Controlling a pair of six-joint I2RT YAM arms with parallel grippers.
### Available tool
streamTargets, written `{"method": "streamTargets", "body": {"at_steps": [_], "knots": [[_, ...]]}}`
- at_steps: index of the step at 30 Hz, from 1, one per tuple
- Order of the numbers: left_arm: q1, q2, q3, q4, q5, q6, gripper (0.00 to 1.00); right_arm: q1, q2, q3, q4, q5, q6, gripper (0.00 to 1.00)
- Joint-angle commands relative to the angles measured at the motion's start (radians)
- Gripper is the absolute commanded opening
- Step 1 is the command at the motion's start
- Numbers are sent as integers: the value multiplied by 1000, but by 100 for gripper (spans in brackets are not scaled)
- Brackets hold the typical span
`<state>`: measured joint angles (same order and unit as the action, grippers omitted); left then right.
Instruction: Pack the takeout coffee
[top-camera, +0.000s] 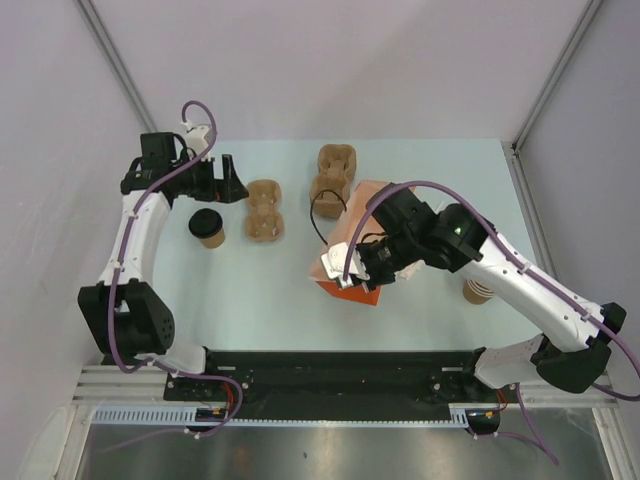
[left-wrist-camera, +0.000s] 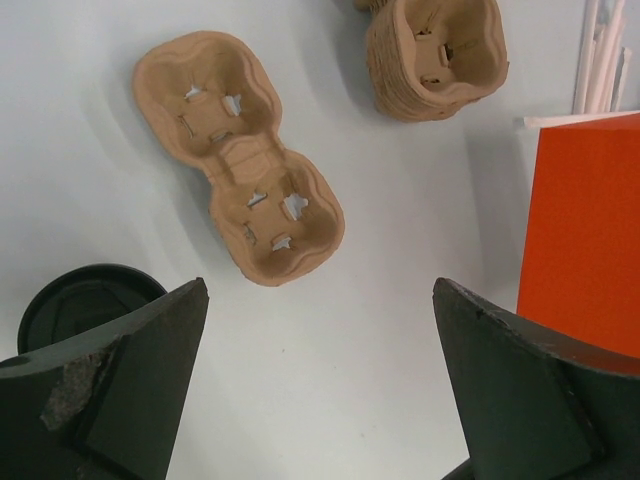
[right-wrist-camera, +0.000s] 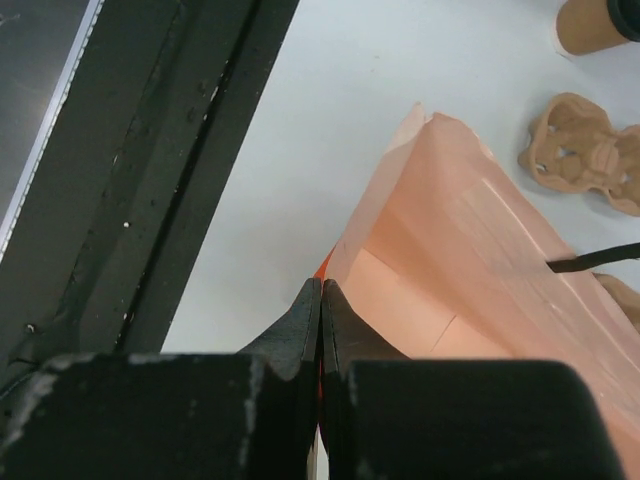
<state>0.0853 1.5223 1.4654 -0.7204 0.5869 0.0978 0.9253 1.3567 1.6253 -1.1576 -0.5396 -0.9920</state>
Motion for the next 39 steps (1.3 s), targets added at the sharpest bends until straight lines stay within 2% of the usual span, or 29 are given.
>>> {"method": "streamTargets", "body": {"at_steps": [1, 13, 16, 18, 23, 27, 29, 30, 34, 39], "knots": [[-1, -57, -39, 47, 21, 2, 99, 20, -42, -47, -4, 7, -108, 0], [-1, -45, -71, 68, 13, -26, 99, 11, -87, -119, -105, -55, -390, 1], [-2, -28, -59, 68, 21, -43, 100, 6, -108, -140, -93, -59, -396, 3], [-2, -22, -57, 75, 27, -49, 99, 6, -110, -143, -85, -51, -387, 12], [-2, -5, -53, 78, 30, -58, 99, -6, -125, -145, -59, -59, -369, 22], [-2, 13, -34, 75, 36, -61, 100, -8, -139, -143, -54, -56, -349, 46], [-2, 18, -31, 72, 39, -61, 99, -6, -157, -143, -33, -53, -321, 52], [-2, 22, -27, 72, 37, -61, 99, -3, -165, -143, -4, -46, -285, 62], [-4, 22, -27, 72, 42, -55, 100, 7, -197, -113, 65, -23, -191, 70], [-5, 30, -22, 59, 63, -18, 100, 6, -177, 38, 111, 38, -94, 73]]}}
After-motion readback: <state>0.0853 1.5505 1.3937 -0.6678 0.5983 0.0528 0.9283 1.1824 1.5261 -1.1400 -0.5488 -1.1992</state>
